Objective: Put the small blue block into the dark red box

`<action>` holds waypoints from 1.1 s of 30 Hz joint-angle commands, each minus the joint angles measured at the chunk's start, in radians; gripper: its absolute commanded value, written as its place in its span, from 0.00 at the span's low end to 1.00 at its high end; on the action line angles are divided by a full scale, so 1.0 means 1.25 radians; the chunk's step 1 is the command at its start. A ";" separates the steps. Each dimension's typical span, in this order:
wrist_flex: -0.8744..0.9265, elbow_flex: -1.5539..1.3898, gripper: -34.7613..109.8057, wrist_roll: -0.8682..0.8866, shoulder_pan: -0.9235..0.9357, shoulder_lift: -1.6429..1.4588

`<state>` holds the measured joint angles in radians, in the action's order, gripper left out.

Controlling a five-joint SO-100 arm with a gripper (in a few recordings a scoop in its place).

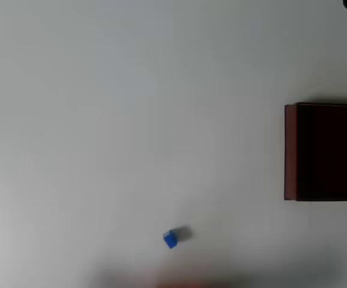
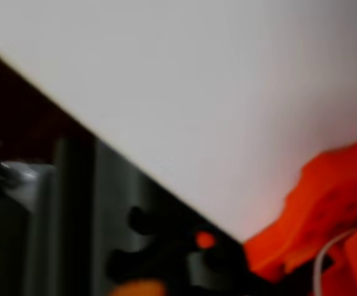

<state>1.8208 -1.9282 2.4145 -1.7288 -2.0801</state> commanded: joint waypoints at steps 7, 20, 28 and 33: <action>0.020 0.052 0.24 0.034 0.218 -0.007; 0.021 0.044 0.36 -0.020 0.416 0.069; 0.021 0.082 0.39 -0.264 0.617 0.164; 0.022 0.049 0.41 -0.363 0.719 0.155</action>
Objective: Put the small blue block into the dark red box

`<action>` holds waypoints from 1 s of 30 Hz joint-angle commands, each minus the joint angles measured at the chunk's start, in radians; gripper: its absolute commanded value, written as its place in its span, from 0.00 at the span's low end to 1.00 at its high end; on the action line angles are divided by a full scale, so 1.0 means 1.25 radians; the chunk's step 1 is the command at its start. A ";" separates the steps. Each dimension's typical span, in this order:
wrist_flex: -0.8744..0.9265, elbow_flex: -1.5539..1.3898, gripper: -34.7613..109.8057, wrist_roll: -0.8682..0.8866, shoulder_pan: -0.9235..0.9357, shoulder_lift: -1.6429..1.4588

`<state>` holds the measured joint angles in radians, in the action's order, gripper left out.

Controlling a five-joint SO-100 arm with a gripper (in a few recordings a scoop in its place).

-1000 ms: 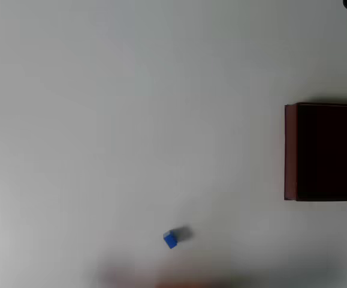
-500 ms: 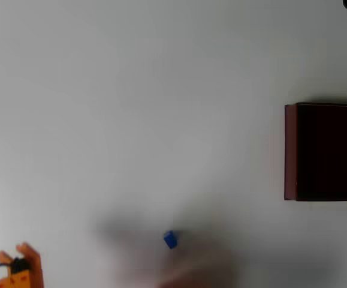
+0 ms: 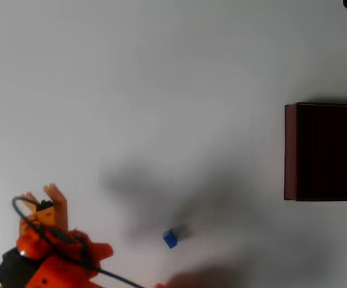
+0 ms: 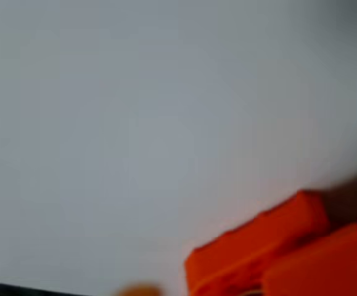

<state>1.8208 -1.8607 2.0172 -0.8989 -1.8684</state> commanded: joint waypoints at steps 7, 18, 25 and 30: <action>0.022 -0.088 0.41 -0.175 0.180 -0.131; 0.022 -0.120 0.42 -0.360 0.279 -0.231; 0.018 -0.177 0.41 -0.390 0.353 -0.207; 0.010 -0.188 0.42 -0.407 0.393 -0.164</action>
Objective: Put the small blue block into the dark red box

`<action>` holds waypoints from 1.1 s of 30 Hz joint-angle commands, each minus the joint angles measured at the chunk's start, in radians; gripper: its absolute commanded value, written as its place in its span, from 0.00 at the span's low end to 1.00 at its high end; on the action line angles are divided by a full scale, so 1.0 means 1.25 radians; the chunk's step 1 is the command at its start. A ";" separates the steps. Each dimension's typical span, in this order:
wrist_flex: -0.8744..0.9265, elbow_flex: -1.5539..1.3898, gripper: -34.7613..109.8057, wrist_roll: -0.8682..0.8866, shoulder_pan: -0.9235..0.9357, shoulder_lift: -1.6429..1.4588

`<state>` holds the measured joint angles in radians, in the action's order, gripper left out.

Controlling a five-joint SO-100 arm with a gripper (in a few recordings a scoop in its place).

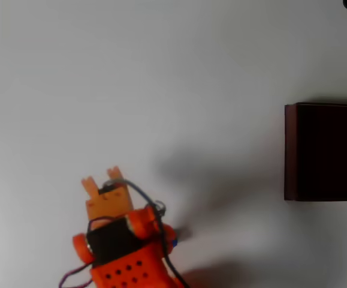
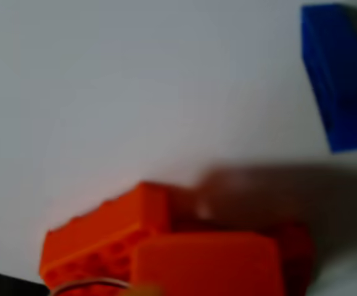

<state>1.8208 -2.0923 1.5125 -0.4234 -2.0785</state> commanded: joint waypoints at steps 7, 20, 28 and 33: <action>0.006 0.036 0.43 0.012 0.026 0.036; 0.010 0.102 0.42 0.028 0.016 0.152; 0.010 0.108 0.42 0.045 0.021 0.199; 0.010 0.109 0.42 0.063 0.026 0.229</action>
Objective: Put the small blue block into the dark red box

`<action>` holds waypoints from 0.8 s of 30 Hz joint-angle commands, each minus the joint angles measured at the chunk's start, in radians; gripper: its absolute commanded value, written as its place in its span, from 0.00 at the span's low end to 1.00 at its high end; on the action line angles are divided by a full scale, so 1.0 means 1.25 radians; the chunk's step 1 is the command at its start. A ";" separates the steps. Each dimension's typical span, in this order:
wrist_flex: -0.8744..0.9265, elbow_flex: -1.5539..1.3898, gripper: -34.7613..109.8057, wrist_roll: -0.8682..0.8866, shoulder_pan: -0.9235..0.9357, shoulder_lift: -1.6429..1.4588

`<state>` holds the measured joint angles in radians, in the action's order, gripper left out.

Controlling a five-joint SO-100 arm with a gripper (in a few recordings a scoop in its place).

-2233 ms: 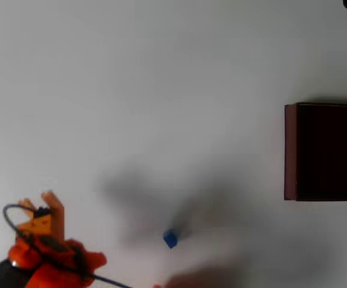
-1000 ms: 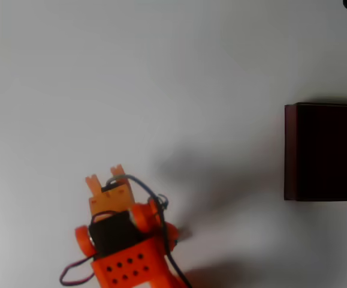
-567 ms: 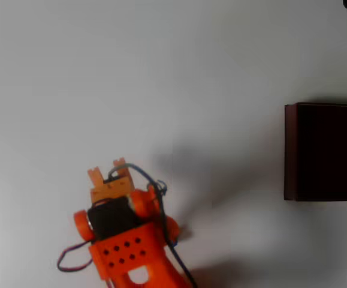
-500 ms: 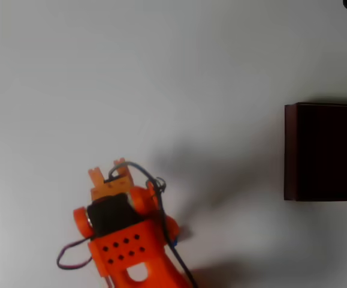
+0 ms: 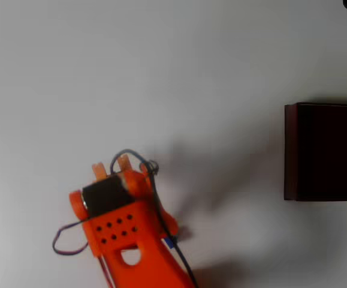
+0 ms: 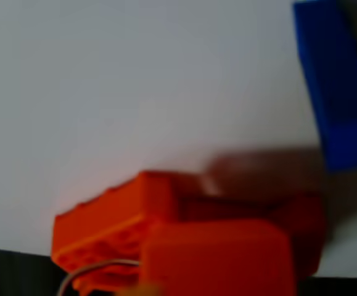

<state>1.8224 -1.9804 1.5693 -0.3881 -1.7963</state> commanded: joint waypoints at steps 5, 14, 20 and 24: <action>0.009 0.017 0.42 0.020 0.013 0.029; -0.034 0.023 0.42 0.006 0.031 0.128; -0.056 0.031 0.42 -0.015 0.045 0.168; -0.066 0.031 0.42 -0.027 0.060 0.179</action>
<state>1.7395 -1.9650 1.5463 -0.3267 -1.5693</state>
